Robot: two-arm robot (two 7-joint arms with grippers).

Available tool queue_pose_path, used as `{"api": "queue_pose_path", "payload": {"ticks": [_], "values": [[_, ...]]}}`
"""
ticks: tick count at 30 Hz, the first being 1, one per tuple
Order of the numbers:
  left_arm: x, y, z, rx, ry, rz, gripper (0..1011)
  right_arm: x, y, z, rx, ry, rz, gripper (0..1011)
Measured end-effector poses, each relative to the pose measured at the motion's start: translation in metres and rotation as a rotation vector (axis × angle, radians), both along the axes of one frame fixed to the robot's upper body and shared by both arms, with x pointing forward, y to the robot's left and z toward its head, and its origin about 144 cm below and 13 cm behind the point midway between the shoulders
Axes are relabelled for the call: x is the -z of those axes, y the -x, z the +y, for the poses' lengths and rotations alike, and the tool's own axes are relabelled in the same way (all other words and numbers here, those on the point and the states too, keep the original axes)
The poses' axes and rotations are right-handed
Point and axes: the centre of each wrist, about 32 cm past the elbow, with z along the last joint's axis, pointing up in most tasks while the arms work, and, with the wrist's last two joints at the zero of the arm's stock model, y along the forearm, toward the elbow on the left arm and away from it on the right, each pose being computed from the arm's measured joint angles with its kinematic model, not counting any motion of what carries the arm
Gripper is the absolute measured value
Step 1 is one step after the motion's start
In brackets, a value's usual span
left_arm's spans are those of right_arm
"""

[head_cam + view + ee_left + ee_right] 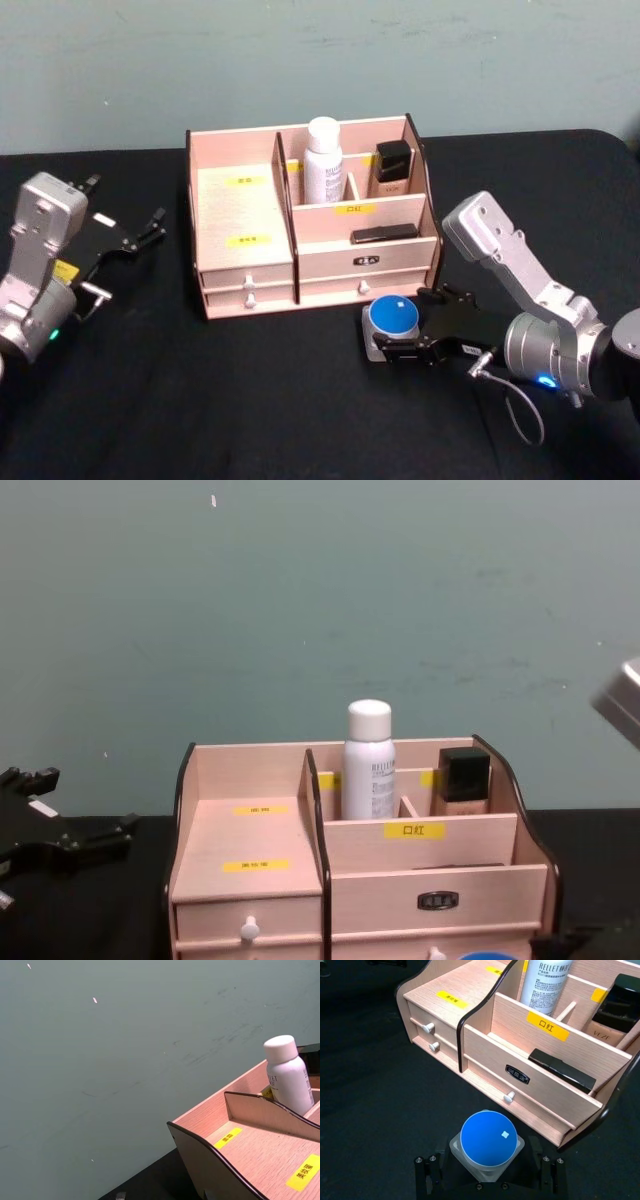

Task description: Pick up the facial cleanser and watermelon frost from the table and place them into the tiered storage box.

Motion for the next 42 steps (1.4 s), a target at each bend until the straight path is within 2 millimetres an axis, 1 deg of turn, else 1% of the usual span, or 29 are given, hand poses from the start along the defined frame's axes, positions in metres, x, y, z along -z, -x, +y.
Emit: {"api": "queue_pose_path", "payload": {"ticks": [20, 42], "values": [[0.0, 0.0, 0.0, 0.0, 0.0, 0.0, 1010, 0.007, -0.008, 0.004, -0.016, -0.02, 0.014, 1000], [0.0, 0.0, 0.0, 0.0, 0.0, 0.0, 1010, 0.009, -0.012, 0.006, -0.017, 0.001, -0.008, 1000]]}}
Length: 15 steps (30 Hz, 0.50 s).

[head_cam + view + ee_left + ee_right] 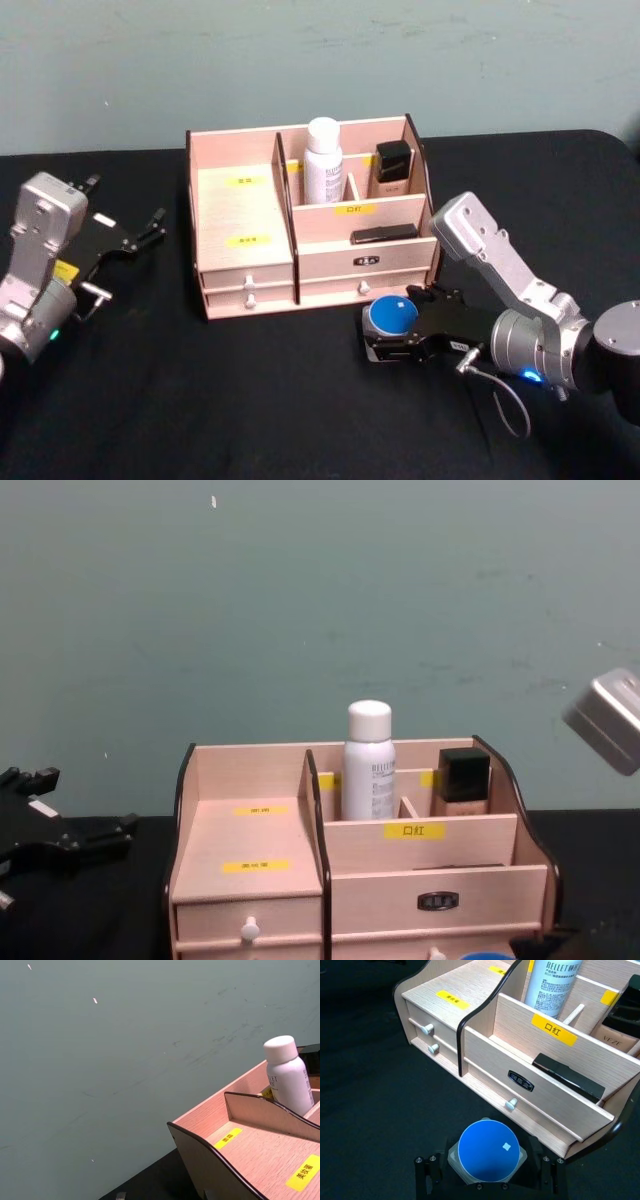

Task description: Pick up the facial cleanser and watermelon frost from the table and place them into the tiered storage box.

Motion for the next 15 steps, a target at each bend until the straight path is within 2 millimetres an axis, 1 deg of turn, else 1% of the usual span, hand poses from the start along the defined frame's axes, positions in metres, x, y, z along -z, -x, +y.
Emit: {"api": "queue_pose_path", "payload": {"ticks": [8, 12, 15], "values": [[0.0, 0.0, 0.0, 0.0, 0.0, 0.0, 1009, -0.0001, 0.0002, 0.0001, 0.0, 0.0, 0.001, 992], [0.0, 0.0, 0.0, 0.0, 0.0, 0.0, 1010, -0.0001, 0.0003, -0.0001, 0.0, -0.001, 0.002, 887], [0.0, 0.0, 0.0, 0.0, 0.0, 0.0, 1010, -0.0001, 0.0003, -0.0001, 0.0, -0.001, 0.002, 838]]}}
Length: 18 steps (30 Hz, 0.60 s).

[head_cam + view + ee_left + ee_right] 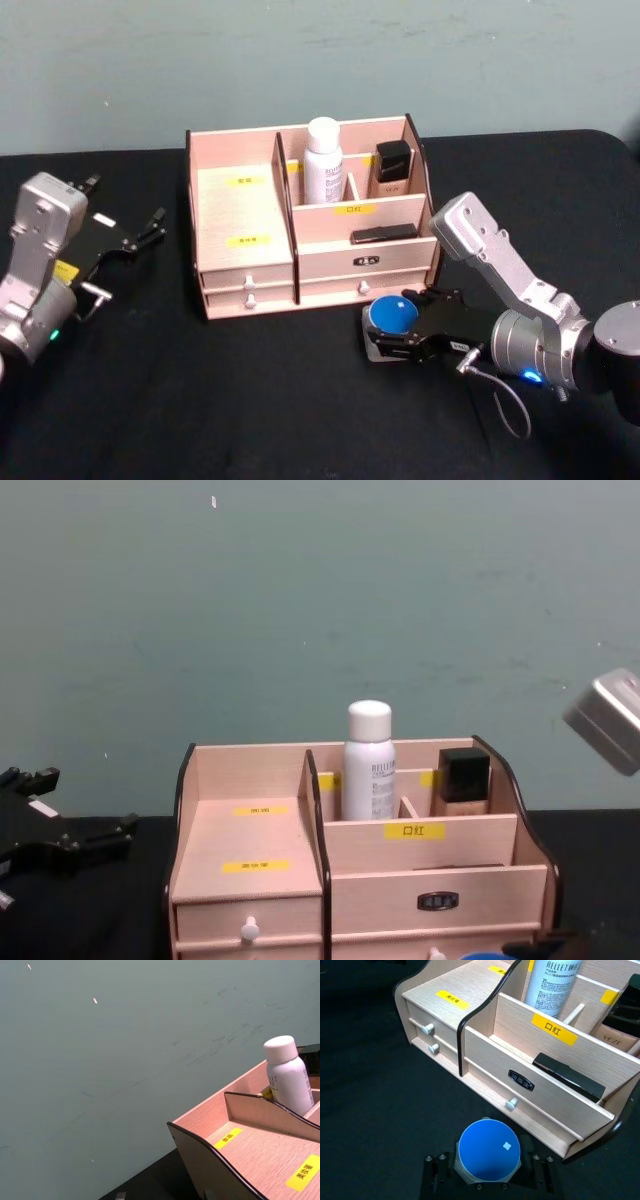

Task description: Pick up the facial cleanser and watermelon frost from the table and place them into the tiered storage box.

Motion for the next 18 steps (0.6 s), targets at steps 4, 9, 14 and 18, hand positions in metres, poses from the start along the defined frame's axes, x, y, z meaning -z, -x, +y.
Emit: {"api": "queue_pose_path", "payload": {"ticks": [4, 9, 14, 18], "values": [[0.0, 0.0, 0.0, 0.0, 0.0, 0.0, 1010, -0.0001, 0.0001, -0.0001, 0.0, -0.001, 0.0, 738], [0.0, 0.0, 0.0, 0.0, 0.0, 0.0, 1010, -0.0002, 0.0001, -0.0001, 0.001, -0.002, 0.001, 724], [0.0, 0.0, 0.0, 0.0, 0.0, 0.0, 1010, -0.0003, 0.0001, -0.0001, 0.001, -0.002, 0.001, 724], [0.0, 0.0, 0.0, 0.0, 0.0, 0.0, 1010, -0.0003, 0.0001, -0.0001, 0.001, -0.002, 0.002, 723]]}}
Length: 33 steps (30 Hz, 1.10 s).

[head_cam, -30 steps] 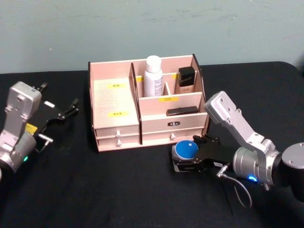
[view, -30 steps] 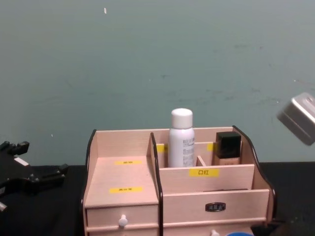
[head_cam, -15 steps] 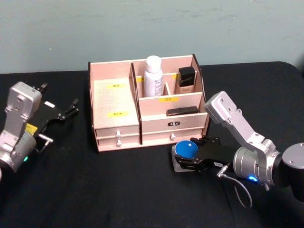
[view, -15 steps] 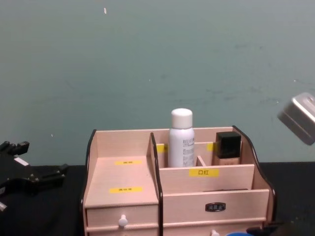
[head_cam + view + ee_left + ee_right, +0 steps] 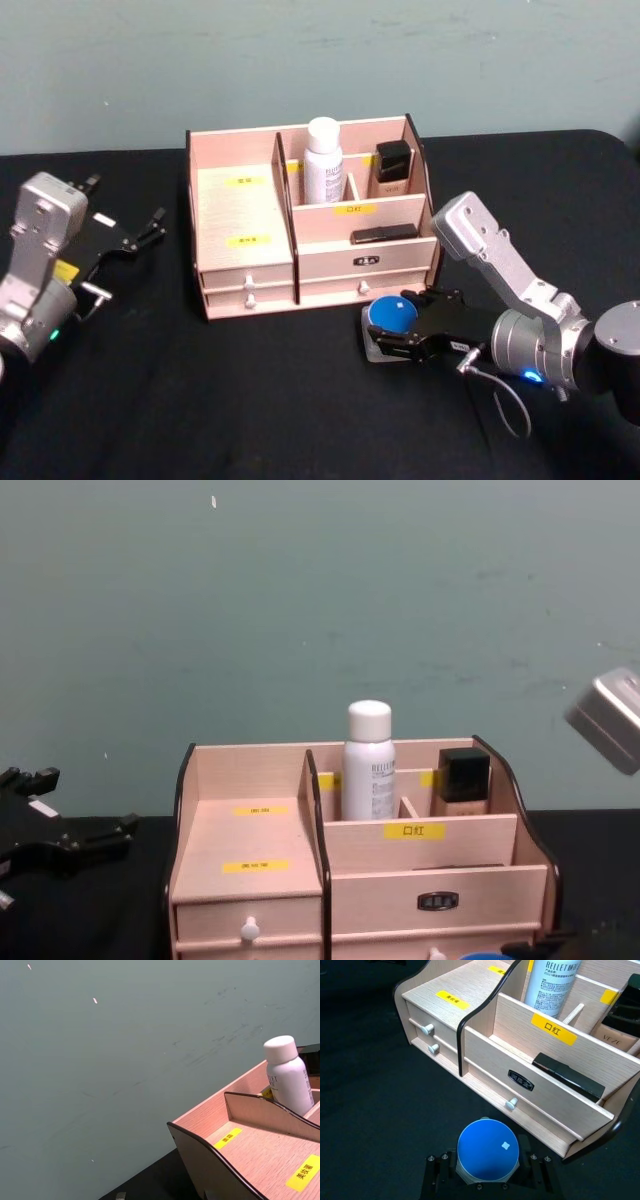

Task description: Pick up the facial cleanser and watermelon frost from the table and place them into the tiered storage box.

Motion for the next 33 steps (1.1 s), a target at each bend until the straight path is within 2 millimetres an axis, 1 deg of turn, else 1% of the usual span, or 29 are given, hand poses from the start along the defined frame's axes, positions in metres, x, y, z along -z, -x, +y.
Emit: {"api": "queue_pose_path", "payload": {"ticks": [11, 18, 21, 24, 27, 28, 33], "values": [[0.0, 0.0, 0.0, 0.0, 0.0, 0.0, 1010, -0.002, 0.0, -0.002, -0.021, -0.019, -0.012, 723], [0.0, 0.0, 0.0, 0.0, 0.0, 0.0, 1010, -0.016, 0.0, -0.001, -0.046, -0.05, -0.045, 723], [0.0, 0.0, 0.0, 0.0, 0.0, 0.0, 1010, -0.027, -0.001, 0.002, -0.061, -0.067, -0.071, 723], [0.0, 0.0, 0.0, 0.0, 0.0, 0.0, 1010, -0.04, -0.003, 0.01, -0.088, -0.092, -0.102, 723], [0.0, 0.0, 0.0, 0.0, 0.0, 0.0, 1010, -0.048, -0.005, 0.019, -0.111, -0.108, -0.123, 723], [0.0, 0.0, 0.0, 0.0, 0.0, 0.0, 1010, -0.048, -0.005, 0.019, -0.111, -0.108, -0.123, 723], [0.0, 0.0, 0.0, 0.0, 0.0, 0.0, 1010, -0.055, -0.011, 0.038, -0.151, -0.127, -0.142, 724]]}}
